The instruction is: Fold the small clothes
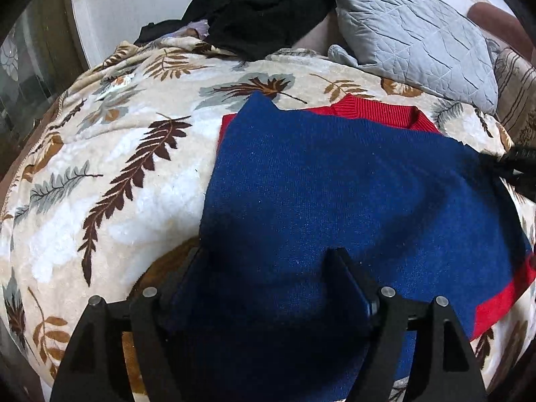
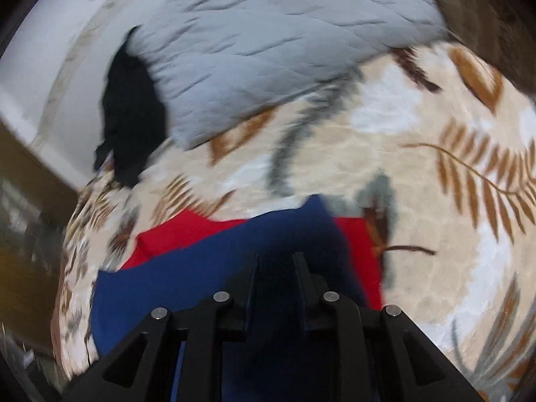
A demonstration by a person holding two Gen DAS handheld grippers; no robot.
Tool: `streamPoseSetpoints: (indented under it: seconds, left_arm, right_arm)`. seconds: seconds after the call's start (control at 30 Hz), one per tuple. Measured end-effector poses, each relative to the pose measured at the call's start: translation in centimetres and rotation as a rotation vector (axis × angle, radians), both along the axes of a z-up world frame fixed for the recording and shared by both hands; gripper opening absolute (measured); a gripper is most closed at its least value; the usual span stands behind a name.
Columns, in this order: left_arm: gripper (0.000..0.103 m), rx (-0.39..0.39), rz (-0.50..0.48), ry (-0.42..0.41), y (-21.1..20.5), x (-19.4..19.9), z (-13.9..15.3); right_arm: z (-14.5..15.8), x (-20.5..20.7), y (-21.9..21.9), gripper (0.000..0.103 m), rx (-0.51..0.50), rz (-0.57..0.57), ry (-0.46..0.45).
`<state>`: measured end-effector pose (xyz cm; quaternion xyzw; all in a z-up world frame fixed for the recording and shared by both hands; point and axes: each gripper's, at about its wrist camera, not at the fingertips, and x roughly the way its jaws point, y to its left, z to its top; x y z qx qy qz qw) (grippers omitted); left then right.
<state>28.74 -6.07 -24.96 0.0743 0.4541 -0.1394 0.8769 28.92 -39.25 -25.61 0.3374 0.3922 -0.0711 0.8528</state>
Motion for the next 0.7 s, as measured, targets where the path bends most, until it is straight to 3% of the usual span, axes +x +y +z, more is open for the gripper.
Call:
streamPoseSetpoints:
  seconds: [0.1,0.2,0.33,0.5,0.6,0.7]
  left_arm:
    - [0.086,0.017,0.011,-0.014,0.1,-0.1,-0.1]
    - [0.089,-0.032,0.039,0.019,1.2,-0.1,-0.3]
    - [0.089,-0.096,0.074,0.044,2.2,-0.4,-0.5]
    - [0.089,-0.033,0.065,-0.029,1.6,-2.1,0.1]
    - [0.089,0.007,0.048,-0.068,1.1,-3.1,0.5]
    - [0.089,0.036,0.033,-0.095,1.0,-3.8,0.9]
  right_arm:
    - [-2.3,1.0,2.6,0.025,0.009,0.092,0.137]
    - [-1.1,-0.2,3.7,0.024,-0.052,0.096,0.108]
    - [1.2,-3.6,5.5,0.024,-0.026,0.164,0.023]
    - [0.4,-7.6,8.5,0.027,-0.034,0.243,0.019]
    - [-1.0,-8.9,9.0,0.027,-0.041,0.249,0.016]
    - [-0.3,-9.7,9.0,0.027,-0.039,0.24,0.029]
